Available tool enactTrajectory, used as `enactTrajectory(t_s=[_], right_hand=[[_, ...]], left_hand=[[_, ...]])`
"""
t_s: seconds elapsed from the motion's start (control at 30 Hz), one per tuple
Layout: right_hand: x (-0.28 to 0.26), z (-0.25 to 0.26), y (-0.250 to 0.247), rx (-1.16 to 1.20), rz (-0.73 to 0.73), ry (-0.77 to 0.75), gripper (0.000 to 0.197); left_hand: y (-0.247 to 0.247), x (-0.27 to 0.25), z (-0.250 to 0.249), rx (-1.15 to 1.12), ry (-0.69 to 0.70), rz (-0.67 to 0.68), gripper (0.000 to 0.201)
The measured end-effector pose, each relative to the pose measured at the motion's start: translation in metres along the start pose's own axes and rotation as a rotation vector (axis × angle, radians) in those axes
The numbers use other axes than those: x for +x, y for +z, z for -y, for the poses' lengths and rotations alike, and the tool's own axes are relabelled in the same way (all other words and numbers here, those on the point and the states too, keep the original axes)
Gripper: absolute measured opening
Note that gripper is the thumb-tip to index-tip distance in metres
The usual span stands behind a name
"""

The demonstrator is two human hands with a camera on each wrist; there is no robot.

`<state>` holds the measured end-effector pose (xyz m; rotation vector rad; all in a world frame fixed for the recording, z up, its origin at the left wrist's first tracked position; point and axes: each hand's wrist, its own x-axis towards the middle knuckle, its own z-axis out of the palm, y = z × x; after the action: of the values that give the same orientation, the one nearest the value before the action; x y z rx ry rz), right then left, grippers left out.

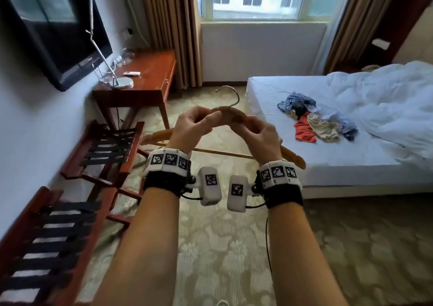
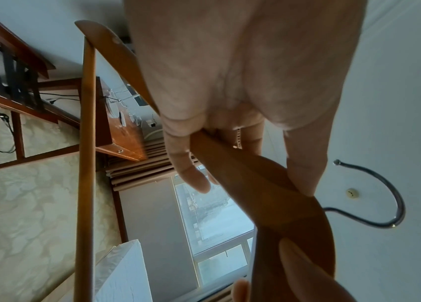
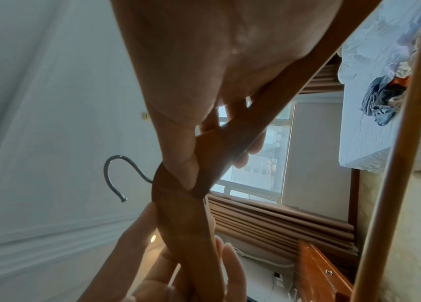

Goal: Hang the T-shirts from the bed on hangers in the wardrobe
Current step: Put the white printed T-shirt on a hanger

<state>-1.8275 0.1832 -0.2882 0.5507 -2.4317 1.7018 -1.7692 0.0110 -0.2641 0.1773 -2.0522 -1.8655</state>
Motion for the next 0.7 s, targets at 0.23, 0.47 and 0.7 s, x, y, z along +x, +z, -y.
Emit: enactTrajectory(t_s=[0.23, 0.47, 0.7], right_hand=[[0.115, -0.052, -0.029, -0.022, -0.095, 0.054, 0.017], [0.248, -0.13, -0.052, -0.002, -0.222, 0.146, 0.033], [0.391, -0.168, -0.082, 0.012, -0.33, 0.238, 0.023]], left_hand=[[0.063, 0.135, 0.023, -0.047, -0.032, 0.119, 0.016], [0.136, 0.295, 0.064, -0.072, -0.044, 0.281, 0.012], [0.202, 0.465, 0.074, -0.095, -0.005, 0.45, 0.024]])
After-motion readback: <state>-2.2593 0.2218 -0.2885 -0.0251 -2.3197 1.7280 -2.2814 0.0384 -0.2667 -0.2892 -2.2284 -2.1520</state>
